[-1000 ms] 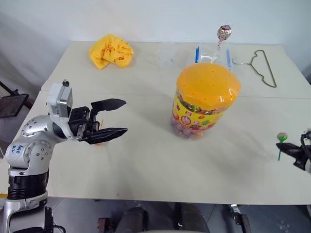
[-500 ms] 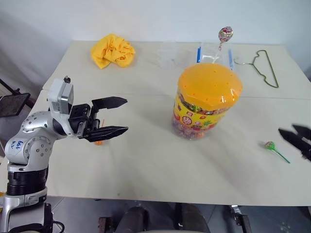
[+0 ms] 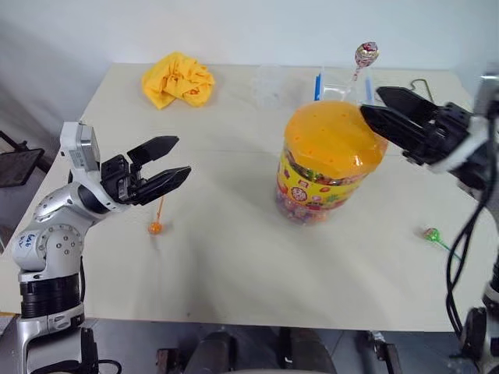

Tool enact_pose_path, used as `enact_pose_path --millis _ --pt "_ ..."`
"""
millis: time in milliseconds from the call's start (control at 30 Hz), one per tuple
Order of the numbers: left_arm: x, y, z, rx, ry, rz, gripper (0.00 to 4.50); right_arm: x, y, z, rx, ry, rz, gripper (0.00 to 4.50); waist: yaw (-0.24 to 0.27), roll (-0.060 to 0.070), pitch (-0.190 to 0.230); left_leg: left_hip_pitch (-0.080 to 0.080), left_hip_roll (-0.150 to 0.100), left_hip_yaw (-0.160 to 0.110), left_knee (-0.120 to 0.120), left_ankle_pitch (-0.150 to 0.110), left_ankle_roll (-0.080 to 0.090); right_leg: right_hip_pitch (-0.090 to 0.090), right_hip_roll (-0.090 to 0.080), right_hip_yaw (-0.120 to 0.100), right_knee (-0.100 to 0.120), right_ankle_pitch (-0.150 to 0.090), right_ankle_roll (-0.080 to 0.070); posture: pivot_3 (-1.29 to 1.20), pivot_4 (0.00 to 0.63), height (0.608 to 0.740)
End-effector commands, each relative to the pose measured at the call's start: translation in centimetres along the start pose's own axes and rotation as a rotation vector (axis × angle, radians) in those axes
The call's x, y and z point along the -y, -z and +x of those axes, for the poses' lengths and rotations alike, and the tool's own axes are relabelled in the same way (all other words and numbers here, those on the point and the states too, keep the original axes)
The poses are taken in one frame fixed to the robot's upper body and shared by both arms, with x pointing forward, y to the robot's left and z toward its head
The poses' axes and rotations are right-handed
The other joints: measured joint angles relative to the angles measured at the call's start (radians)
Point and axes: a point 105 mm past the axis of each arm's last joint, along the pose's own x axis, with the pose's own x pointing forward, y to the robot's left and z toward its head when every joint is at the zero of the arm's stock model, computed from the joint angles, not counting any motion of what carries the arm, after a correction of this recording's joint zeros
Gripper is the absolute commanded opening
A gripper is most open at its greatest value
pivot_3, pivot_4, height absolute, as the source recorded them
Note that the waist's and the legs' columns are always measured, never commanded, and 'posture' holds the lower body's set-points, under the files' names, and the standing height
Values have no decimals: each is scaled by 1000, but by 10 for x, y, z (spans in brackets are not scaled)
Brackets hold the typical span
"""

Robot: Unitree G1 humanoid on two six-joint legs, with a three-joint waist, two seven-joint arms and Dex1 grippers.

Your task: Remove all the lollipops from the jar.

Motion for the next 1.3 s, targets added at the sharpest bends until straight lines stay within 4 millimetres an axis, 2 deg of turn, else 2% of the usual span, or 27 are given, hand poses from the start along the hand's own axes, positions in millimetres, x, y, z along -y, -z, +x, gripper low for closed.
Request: enact_pose_path --millis 33,167,200,267,500,600,667,767,833,900,1000,1133,1200,1300 --pt "10 -10 3 11 22 64 4500 8 -7 12 7 41 -31 3089 2 0 0 -2 -1 0 0 0 0 -1 0 -2 0 0 0 0 150 740" --pt "14 -10 4 12 27 69 4500 12 -12 26 31 46 -26 3089 -2 0 0 -4 0 0 1 0 0 -2 0 -5 0 0 1 0 150 740" --pt "16 -10 5 14 29 72 4500 12 -15 29 44 44 -25 2917 -4 0 0 -4 0 -1 1 0 0 -2 0 -6 0 0 1 0 150 740" --pt "17 -10 5 16 29 75 4500 12 -17 31 56 38 -26 2465 -8 0 0 -4 0 0 1 1 0 -3 1 -6 1 0 1 0 150 740" --pt "23 -12 10 22 39 85 4500 11 -26 32 99 7 -19 66 -19 0 0 -3 0 0 2 1 0 -3 0 -5 3 0 1 0 150 740" --pt "26 -13 14 30 57 90 4500 17 -36 28 140 25 -27 28 -18 0 0 -4 0 0 2 1 0 -4 0 -5 3 0 1 0 150 740" --pt "28 -14 20 36 90 93 4500 21 -59 19 250 34 -47 28 -17 0 0 -4 0 0 2 1 0 -4 0 -5 3 0 1 0 150 740" --pt "35 -10 25 9 160 106 4500 39 -81 -8 305 118 -78 28 -14 0 0 -6 -1 -1 2 1 0 -5 0 -5 4 0 1 0 150 740" --pt "43 5 24 -84 246 116 4500 59 -82 -38 222 227 -134 28 -6 0 0 -6 -1 -1 2 1 0 -5 0 -6 4 0 1 0 150 740" --pt "48 17 21 -150 309 118 4500 76 -75 -68 100 337 -158 28 2 0 0 -6 -2 -1 1 1 1 -5 0 -6 3 0 1 0 150 740" --pt "47 23 18 -194 363 120 4500 90 -43 -123 -183 476 -222 28 9 0 0 -7 -1 1 -1 1 1 -4 0 -6 -1 0 0 0 150 740" --pt "42 25 17 -202 382 120 4500 94 3 -178 -450 650 -207 28 7 1 0 -6 0 5 0 1 2 -3 1 -6 0 1 2 0 150 740" --pt "39 27 18 -201 381 117 4500 90 38 -211 -596 718 -208 28 5 1 0 -4 0 8 0 2 3 -4 0 -3 0 2 4 0 150 740" --pt "37 28 19 -202 381 117 4500 81 67 -234 -678 766 -173 28 2 1 0 -1 1 10 0 3 3 -2 1 0 1 3 5 0 150 740"
